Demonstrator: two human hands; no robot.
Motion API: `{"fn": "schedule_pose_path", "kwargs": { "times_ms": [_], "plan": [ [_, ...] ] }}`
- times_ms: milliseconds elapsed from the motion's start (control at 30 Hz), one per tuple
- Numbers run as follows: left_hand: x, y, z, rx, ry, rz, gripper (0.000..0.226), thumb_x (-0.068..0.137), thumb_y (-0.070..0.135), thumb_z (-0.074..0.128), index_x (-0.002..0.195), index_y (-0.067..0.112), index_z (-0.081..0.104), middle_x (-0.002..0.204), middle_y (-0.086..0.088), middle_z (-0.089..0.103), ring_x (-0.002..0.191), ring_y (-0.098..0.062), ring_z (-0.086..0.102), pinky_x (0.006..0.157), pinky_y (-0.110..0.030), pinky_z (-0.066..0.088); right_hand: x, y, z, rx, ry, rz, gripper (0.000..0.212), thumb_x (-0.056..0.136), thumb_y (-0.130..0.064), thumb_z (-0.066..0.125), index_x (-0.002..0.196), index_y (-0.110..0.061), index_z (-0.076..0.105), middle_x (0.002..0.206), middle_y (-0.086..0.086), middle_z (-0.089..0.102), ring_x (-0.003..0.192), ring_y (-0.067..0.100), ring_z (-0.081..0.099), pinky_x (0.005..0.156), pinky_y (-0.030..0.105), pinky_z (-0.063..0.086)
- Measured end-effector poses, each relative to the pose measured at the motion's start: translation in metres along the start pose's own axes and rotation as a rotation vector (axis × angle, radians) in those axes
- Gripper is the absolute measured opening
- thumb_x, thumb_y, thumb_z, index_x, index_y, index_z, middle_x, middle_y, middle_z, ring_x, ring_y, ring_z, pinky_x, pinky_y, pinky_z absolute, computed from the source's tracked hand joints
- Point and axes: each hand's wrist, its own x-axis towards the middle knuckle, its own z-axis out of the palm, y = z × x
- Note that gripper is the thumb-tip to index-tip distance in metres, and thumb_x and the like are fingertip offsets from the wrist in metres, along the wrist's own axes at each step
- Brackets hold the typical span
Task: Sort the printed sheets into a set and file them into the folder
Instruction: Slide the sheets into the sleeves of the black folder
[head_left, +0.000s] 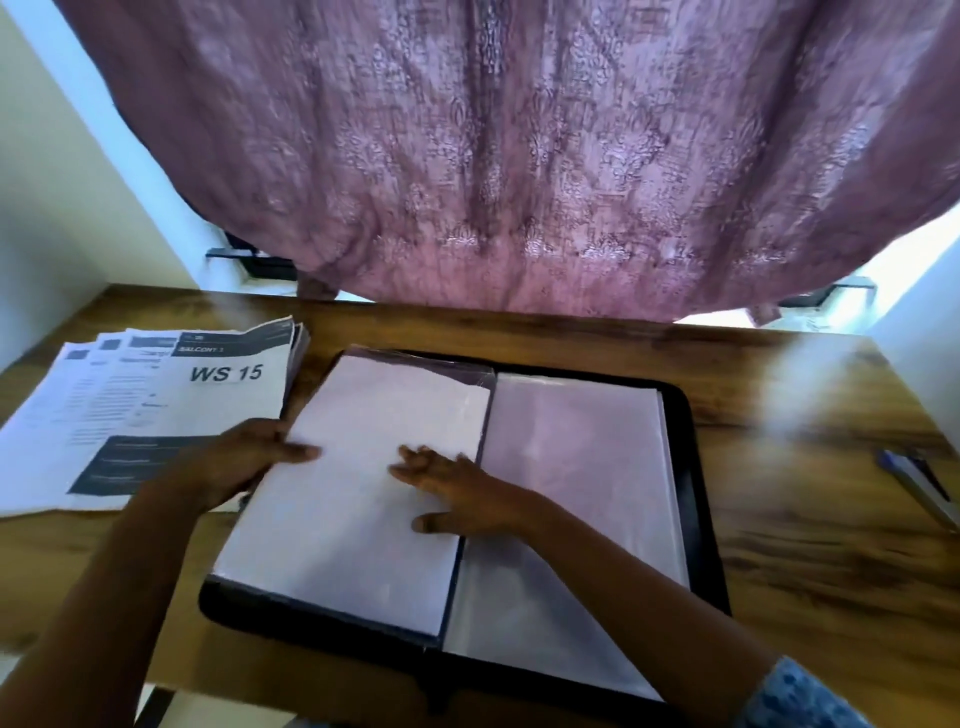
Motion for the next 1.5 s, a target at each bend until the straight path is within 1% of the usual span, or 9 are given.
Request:
{"fn": "schedule_pose_path", "kwargs": {
  "times_ms": [100, 200, 367, 500, 800, 900, 1200, 1367, 1500],
  "plan": [
    [0.004, -0.014, 0.006, 0.217, 0.126, -0.039, 0.009, 0.076, 0.004, 0.075, 0.082, 0.003, 0.069, 0.097, -0.023, 0.07, 0.066, -0.022, 0.067, 0.062, -0.024, 0.05, 0.01, 0.002, 0.022, -0.291, 0.016, 0.025, 0.093, 0.077, -0.08, 0.004, 0.152, -0.025, 0.01, 0.16, -0.001, -0.001, 0.147, 0.019, -0.002, 0.114, 0.053, 0.0],
    [0.019, -0.034, 0.01, 0.363, 0.294, -0.055, 0.023, 0.074, 0.015, 0.082, 0.09, 0.005, 0.068, 0.096, -0.02, 0.07, 0.075, -0.027, 0.065, 0.069, -0.03, 0.049, 0.012, 0.007, 0.037, -0.351, 0.098, 0.011, 0.101, 0.071, -0.078, -0.017, 0.152, -0.026, 0.014, 0.16, 0.0, 0.006, 0.147, 0.021, 0.006, 0.113, 0.053, 0.003],
    [0.0, -0.042, 0.019, 0.868, 0.587, -0.005, 0.036, 0.08, 0.043, 0.072, 0.107, 0.025, 0.058, 0.1, -0.007, 0.068, 0.093, -0.033, 0.064, 0.074, -0.036, 0.047, 0.011, 0.003, 0.028, -0.325, 0.145, 0.013, 0.078, 0.086, -0.071, 0.016, 0.146, -0.025, 0.033, 0.156, 0.001, 0.027, 0.142, 0.022, 0.028, 0.109, 0.054, 0.021],
    [-0.011, -0.049, 0.026, 0.993, 0.617, 0.183, 0.022, 0.089, 0.041, 0.06, 0.105, 0.027, 0.064, 0.105, -0.001, 0.064, 0.094, -0.028, 0.062, 0.07, -0.036, 0.047, 0.026, -0.009, 0.022, -0.369, 0.29, 0.005, 0.052, 0.083, -0.055, 0.043, 0.118, -0.022, 0.062, 0.123, 0.004, 0.06, 0.109, 0.028, 0.059, 0.08, 0.047, 0.047],
    [-0.012, -0.072, -0.121, 0.819, 0.867, 0.225, 0.017, 0.089, 0.019, 0.064, 0.104, 0.021, 0.071, 0.106, -0.004, 0.068, 0.098, -0.026, 0.062, 0.063, -0.032, 0.046, 0.15, -0.069, 0.012, -0.191, 0.29, 0.005, 0.038, 0.088, -0.042, 0.05, 0.117, -0.019, 0.058, 0.125, 0.003, 0.054, 0.116, 0.024, 0.049, 0.091, 0.037, 0.041],
    [-0.002, -0.092, -0.2, 0.797, 0.953, 0.135, 0.024, 0.088, 0.018, 0.065, 0.111, 0.018, 0.069, 0.114, -0.007, 0.067, 0.107, -0.03, 0.059, 0.079, -0.041, 0.049, 0.216, -0.103, 0.022, -0.156, 0.319, -0.05, 0.043, 0.082, -0.041, 0.051, 0.114, -0.015, 0.062, 0.12, 0.004, 0.057, 0.111, 0.027, 0.054, 0.089, 0.037, 0.045],
    [0.064, -0.144, -0.343, 0.675, 0.743, -0.183, 0.062, 0.093, 0.051, 0.048, 0.14, 0.012, 0.037, 0.139, -0.018, 0.047, 0.123, -0.036, 0.049, 0.101, -0.049, 0.043, 0.354, -0.174, 0.053, -0.267, 0.272, -0.091, 0.049, 0.089, -0.046, 0.046, 0.129, -0.02, 0.055, 0.147, 0.005, 0.043, 0.135, 0.023, 0.041, 0.109, 0.059, 0.026],
    [0.078, -0.127, -0.338, 0.7, 0.817, -0.142, 0.064, 0.09, 0.05, 0.056, 0.139, 0.012, 0.037, 0.133, -0.016, 0.051, 0.116, -0.035, 0.053, 0.091, -0.046, 0.047, 0.376, -0.162, 0.074, -0.371, 0.206, 0.105, 0.064, 0.085, -0.068, 0.035, 0.134, -0.03, 0.05, 0.143, 0.002, 0.048, 0.132, 0.029, 0.045, 0.098, 0.067, 0.03],
    [0.084, -0.125, -0.35, 0.392, 0.759, -0.116, 0.052, 0.084, 0.042, 0.069, 0.12, 0.01, 0.049, 0.114, -0.006, 0.061, 0.096, -0.029, 0.062, 0.072, -0.036, 0.048, 0.378, -0.155, 0.08, -0.415, 0.208, 0.1, 0.067, 0.09, -0.07, 0.02, 0.137, -0.03, 0.047, 0.145, 0.003, 0.046, 0.133, 0.03, 0.043, 0.101, 0.067, 0.029]
  ]
}}
